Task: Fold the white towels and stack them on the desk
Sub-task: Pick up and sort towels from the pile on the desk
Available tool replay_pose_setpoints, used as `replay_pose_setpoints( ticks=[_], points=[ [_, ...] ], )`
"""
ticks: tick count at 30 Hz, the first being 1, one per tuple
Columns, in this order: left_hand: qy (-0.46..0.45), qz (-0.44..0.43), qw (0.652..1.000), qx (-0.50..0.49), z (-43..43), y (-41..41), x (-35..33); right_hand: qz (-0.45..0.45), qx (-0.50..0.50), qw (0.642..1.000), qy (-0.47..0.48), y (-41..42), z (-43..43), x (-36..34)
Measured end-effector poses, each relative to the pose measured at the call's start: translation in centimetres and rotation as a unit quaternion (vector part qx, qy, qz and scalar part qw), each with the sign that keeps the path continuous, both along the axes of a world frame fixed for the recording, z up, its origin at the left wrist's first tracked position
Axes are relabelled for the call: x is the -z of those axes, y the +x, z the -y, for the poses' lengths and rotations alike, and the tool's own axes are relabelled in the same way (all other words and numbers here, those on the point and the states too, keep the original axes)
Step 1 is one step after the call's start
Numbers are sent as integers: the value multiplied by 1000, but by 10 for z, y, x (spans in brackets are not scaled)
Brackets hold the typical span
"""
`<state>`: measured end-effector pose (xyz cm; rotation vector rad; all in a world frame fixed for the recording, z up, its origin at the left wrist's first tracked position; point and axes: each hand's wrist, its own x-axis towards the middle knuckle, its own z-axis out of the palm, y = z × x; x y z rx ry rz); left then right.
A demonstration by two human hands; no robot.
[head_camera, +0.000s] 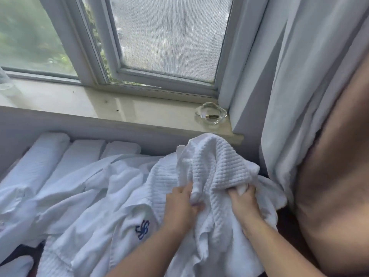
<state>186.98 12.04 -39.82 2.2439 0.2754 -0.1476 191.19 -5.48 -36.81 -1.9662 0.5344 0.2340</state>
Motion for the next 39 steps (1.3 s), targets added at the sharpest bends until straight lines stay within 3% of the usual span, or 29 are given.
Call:
replay_pose_setpoints(
  ticks=[10,16,18,20,24,27,29,31,34,36,39],
  points=[
    [-2,7,1000,-16,6,66,36,29,1,988,-153,61,-6,46],
    [-3,-48,998,49,-6,62,17,-4,-27,982,-187,54,-3,13],
    [24,-68,991,116,-23,54,4,100,-12,963,-251,33,-12,-6],
    [-27,-77,990,116,-51,34,-11,241,-11,936,-257,9,-29,-24],
    [-98,-25,994,-38,-121,-30,-29,377,-44,900,-215,-18,-78,-50],
    [-93,15,983,-156,-176,-86,-31,430,-150,875,-164,-36,-132,-57],
    [-77,20,972,-221,-211,-122,-30,397,-244,880,-94,-50,-174,-54],
    [-44,23,960,-277,-246,-158,-28,292,-325,899,-41,-64,-219,-47],
    [70,36,939,-335,-289,-198,-23,184,-400,896,-58,-78,-268,-27],
    [140,25,917,-373,-312,-216,-17,154,-453,875,-80,-88,-294,-17],
    [196,-20,886,-420,-337,-226,-3,171,-568,791,-148,-100,-325,-3]
  ],
)
